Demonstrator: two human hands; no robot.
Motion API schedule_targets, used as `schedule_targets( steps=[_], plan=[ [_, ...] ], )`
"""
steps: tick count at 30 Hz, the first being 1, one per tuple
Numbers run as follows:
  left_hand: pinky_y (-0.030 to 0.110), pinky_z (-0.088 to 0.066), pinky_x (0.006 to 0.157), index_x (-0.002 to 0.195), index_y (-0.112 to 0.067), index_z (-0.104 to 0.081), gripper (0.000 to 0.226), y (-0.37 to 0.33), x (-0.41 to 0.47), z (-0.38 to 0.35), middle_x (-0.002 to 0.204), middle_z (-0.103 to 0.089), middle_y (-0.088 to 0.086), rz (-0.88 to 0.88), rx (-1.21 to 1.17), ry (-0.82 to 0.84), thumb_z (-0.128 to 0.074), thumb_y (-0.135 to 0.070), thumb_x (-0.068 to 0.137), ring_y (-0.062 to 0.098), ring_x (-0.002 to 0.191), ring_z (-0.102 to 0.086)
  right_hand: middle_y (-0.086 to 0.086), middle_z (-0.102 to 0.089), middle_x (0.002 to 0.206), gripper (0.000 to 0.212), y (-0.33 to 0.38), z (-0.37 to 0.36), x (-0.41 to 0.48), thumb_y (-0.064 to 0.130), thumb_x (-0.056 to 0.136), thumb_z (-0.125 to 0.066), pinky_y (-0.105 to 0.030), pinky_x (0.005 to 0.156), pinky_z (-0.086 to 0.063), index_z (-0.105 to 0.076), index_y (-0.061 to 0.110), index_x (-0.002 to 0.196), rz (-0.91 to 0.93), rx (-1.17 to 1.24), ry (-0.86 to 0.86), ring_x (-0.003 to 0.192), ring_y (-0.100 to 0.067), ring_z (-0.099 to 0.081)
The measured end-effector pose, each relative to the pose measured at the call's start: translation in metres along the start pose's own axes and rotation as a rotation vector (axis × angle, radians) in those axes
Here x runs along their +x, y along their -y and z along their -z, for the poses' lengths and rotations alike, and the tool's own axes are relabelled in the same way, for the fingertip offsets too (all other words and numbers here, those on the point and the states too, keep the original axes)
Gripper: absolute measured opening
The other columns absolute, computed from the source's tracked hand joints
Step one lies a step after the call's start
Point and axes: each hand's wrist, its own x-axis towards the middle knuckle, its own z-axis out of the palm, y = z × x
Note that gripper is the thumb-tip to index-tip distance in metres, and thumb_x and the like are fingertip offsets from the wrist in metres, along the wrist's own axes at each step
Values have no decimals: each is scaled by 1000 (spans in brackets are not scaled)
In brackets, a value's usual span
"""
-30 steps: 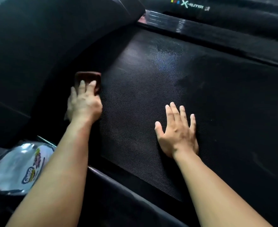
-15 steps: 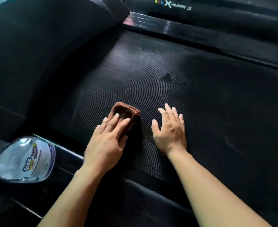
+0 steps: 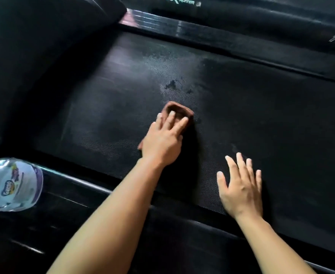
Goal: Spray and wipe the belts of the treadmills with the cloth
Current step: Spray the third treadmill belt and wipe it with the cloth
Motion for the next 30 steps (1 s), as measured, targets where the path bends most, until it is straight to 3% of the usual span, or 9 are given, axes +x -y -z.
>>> schedule_targets(
  steps=[4,7,13,17,20,25,28,30],
  plan=[
    [47,-15,122,155,-44,-24,57,-71,-44,-22,167,-17,3,-122,-85,17,-41,-34,102,36,154,-10,-1,-19,165,72,-20,1,-3,58,89,-19,-51,122,-5,-35,29,152,-45,-25,7,152,-27,-12],
    [48,-19,121,154,-44,-28,56,-74,-79,-32,165,-24,3,-113,-88,-19,-43,-36,101,34,153,-18,0,-18,165,69,-18,-2,-4,55,89,-21,-50,123,-4,-33,31,152,-50,-30,-18,152,-26,-11],
    [55,-27,116,152,-40,-35,56,11,-97,-19,162,-33,6,43,-34,-64,-44,-37,97,41,147,-30,0,-18,165,64,-18,-5,-3,54,91,-24,-52,122,-5,-30,33,152,-42,-41,-40,152,-26,-11],
    [49,-15,122,155,-35,-32,56,86,-75,4,166,-20,7,294,-89,-105,-50,-29,102,38,152,-13,0,-18,165,64,-17,-4,-4,53,91,-24,-52,122,-5,-31,33,152,-45,-39,-51,152,-26,-11],
    [40,-4,126,156,-32,-30,55,102,-45,12,166,-18,10,326,-88,-130,-46,-29,103,37,153,-9,0,-19,165,64,-15,-3,-3,52,91,-24,-52,122,-5,-32,32,151,-47,-38,-54,152,-26,-12],
    [41,-6,126,157,-33,-27,57,44,-16,-6,165,-21,14,163,-24,-91,-39,-33,102,38,153,-12,0,-19,165,63,-16,-4,-2,52,92,-25,-53,122,-6,-32,32,151,-46,-37,-55,152,-26,-12],
    [49,-19,122,155,-37,-25,60,-18,-28,-24,163,-27,13,-51,10,-45,-32,-38,96,36,152,-17,0,-20,164,64,-16,-3,-2,52,90,-25,-53,122,-5,-33,32,150,-54,-29,-54,152,-26,-12],
    [51,-25,120,154,-38,-27,58,-50,-52,-33,163,-29,11,-159,3,-22,-37,-36,97,38,151,-22,1,-20,164,65,-15,-3,-1,52,89,-25,-52,122,-4,-34,32,150,-62,-19,-51,152,-26,-11]
  ],
)
